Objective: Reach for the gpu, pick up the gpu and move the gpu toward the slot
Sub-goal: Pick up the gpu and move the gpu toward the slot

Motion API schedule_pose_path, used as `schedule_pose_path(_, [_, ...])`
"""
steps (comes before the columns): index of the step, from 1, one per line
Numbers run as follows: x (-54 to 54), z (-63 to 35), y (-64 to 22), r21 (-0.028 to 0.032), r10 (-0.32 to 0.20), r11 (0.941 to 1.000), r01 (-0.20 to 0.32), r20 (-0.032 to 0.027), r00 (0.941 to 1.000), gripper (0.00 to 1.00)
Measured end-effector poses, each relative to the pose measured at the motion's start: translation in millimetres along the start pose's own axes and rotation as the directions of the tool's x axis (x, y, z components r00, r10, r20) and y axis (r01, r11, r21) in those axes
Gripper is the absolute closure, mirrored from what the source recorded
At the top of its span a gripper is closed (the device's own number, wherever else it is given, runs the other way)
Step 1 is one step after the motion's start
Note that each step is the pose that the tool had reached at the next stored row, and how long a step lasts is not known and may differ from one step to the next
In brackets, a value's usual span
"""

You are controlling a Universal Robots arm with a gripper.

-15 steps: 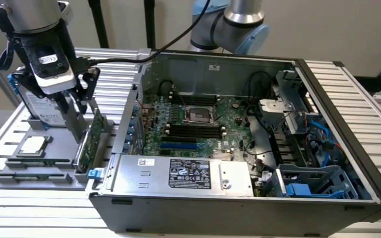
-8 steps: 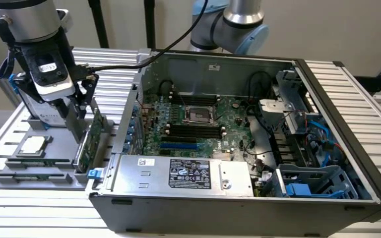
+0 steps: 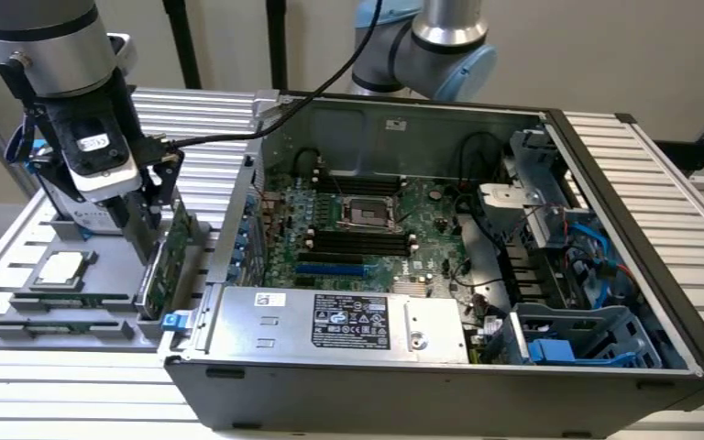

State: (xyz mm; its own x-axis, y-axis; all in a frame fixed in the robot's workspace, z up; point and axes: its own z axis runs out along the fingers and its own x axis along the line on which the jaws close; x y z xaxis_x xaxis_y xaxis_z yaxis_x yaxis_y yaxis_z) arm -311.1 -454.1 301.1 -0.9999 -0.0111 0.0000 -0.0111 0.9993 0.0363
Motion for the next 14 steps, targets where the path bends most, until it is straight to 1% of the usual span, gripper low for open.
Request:
schedule_pose_path(7, [0.0,12.6,-1.7,0.0003,0.0,1.0,0.0,0.002,1.0,0.58])
schedule_pose_path(14, [-0.8,25.3,-3.7,0.0024,0.0,1.0,0.0,0.0059,1.0,0.58])
